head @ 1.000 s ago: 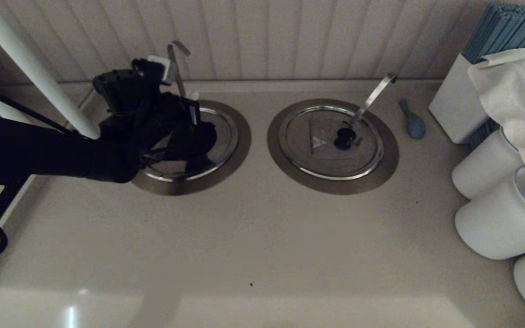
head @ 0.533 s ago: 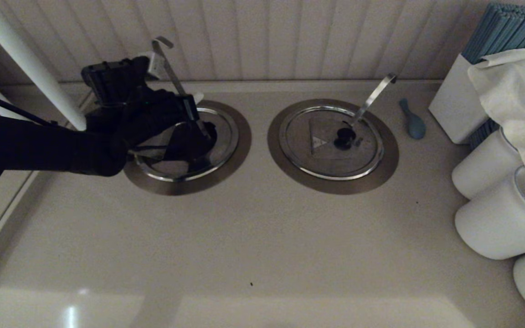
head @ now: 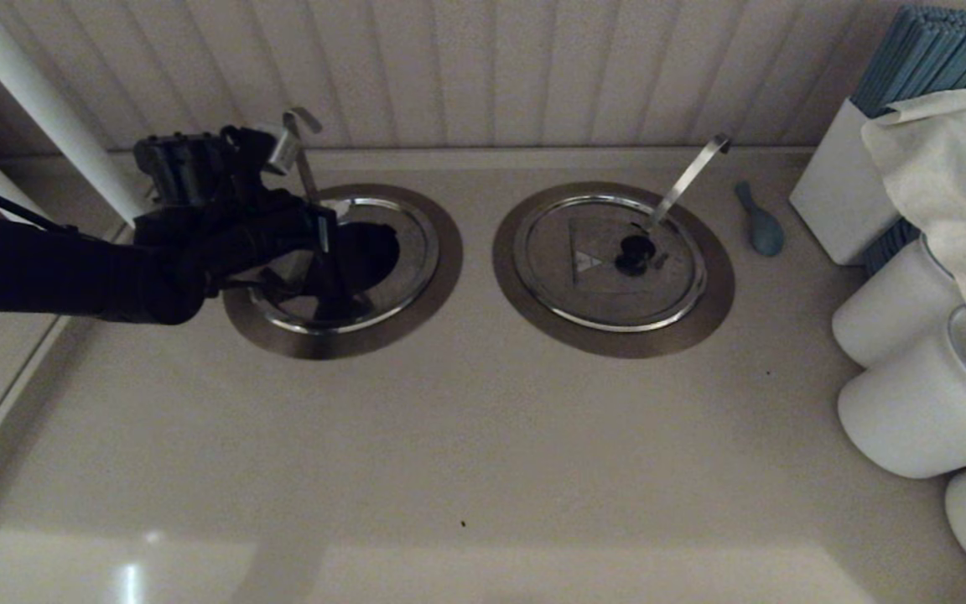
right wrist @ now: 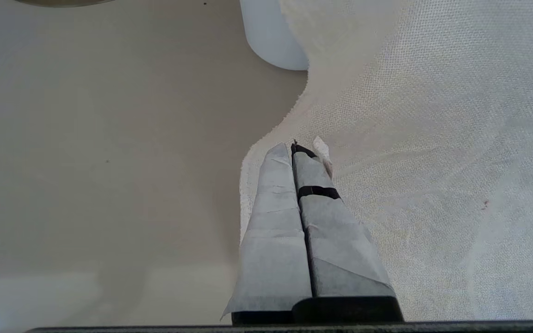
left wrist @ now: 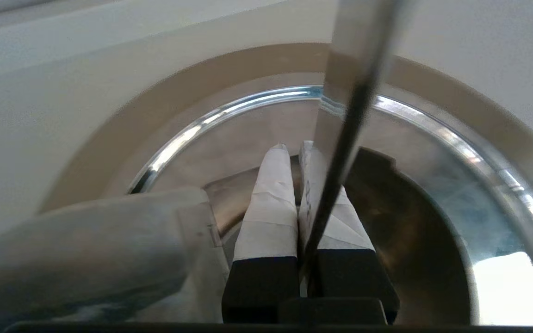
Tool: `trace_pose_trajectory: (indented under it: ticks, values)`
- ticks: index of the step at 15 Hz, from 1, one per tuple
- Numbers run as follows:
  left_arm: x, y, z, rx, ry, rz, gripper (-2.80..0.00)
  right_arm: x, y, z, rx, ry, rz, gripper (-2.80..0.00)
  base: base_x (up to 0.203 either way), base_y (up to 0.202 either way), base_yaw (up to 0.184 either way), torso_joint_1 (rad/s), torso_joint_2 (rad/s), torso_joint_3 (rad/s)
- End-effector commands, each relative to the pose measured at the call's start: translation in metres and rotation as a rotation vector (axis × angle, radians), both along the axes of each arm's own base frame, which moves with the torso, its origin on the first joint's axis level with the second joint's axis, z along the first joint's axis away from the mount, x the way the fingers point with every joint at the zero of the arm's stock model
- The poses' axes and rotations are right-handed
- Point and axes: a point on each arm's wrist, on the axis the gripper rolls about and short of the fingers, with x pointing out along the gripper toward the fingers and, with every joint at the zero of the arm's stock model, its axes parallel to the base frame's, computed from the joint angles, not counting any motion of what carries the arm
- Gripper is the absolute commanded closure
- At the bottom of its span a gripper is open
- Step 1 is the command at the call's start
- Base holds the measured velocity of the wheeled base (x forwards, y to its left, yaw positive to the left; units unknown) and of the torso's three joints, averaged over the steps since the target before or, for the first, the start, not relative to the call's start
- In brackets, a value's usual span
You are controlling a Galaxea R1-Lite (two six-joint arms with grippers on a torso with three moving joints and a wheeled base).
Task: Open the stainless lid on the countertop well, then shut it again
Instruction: Stir with a spoon
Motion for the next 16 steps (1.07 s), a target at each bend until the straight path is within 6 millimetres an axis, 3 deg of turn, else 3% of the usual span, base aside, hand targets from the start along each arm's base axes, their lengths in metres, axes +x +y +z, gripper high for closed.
trace_pose_trajectory:
  ticks: [1,3,5,12,16]
  values:
    - [0.005,0.001,-0.005,0.023,-0.008,0.026,0.0,0.0,0.0,0.0,0.0,0.001,-0.001,0.0,0.0,0.0,0.0,0.0,0.0,0.0]
    - [0.02,-0.003,-0.014,0.065,-0.055,0.141,0.0,0.0,0.0,0.0,0.0,0.001,-0.001,0.0,0.0,0.0,0.0,0.0,0.0,0.0]
    - [0.025,-0.016,-0.009,-0.041,-0.119,0.133,0.0,0.0,0.0,0.0,0.0,0.001,-0.001,0.0,0.0,0.0,0.0,0.0,0.0,0.0]
    - [0.018,-0.033,0.008,-0.293,-0.077,0.048,0.0,0.0,0.0,0.0,0.0,0.001,-0.001,0.0,0.0,0.0,0.0,0.0,0.0,0.0]
    - [0.01,-0.033,0.007,-0.267,0.014,-0.013,0.0,0.0,0.0,0.0,0.0,0.001,-0.001,0.0,0.0,0.0,0.0,0.0,0.0,0.0]
